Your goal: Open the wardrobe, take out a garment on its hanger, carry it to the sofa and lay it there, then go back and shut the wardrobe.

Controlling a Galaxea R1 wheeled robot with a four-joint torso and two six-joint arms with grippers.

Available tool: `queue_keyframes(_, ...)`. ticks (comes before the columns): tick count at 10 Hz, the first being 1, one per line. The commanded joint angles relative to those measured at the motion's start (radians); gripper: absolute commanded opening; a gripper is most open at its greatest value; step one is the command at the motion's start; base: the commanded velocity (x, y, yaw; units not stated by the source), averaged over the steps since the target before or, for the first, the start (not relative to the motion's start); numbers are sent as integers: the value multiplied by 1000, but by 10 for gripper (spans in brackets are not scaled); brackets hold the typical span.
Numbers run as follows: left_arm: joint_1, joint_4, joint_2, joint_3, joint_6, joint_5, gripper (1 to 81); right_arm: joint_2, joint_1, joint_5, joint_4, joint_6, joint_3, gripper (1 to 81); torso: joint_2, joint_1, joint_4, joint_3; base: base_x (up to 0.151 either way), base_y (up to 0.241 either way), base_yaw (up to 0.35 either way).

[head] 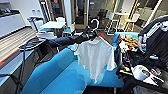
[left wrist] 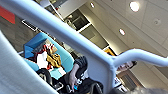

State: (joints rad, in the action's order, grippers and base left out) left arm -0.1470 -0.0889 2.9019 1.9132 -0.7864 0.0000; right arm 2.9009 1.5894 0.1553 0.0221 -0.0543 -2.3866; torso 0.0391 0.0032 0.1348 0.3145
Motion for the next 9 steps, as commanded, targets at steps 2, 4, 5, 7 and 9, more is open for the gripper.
queue_keyframes(2, -216, 31, -1, 50, 6, 17, 10, -7, -5, -72, -4, 1, 21, 811, 0, 0, 0, 0, 0, 0, 0)
queue_keyframes(4, -153, 67, 30, 70, 7, 20, 10, -7, -4, -72, -4, -1, 21, 811, 0, 0, 0, 0, 0, 0, 0)
queue_keyframes(5, -124, 86, 50, 85, 7, 21, 10, -6, -4, -72, -4, -1, 20, 811, 0, 0, 0, 0, 0, 0, 0)
queue_keyframes(7, -94, 110, 115, 148, 6, 49, 10, -3, -2, -68, -5, -1, 18, 811, 0, 0, 0, 0, 0, 0, 0)
queue_keyframes(9, -95, 107, 151, 170, 6, 49, 10, -4, -1, -62, -5, -1, 20, 811, 0, 0, 0, 94, 0, 0, 0)
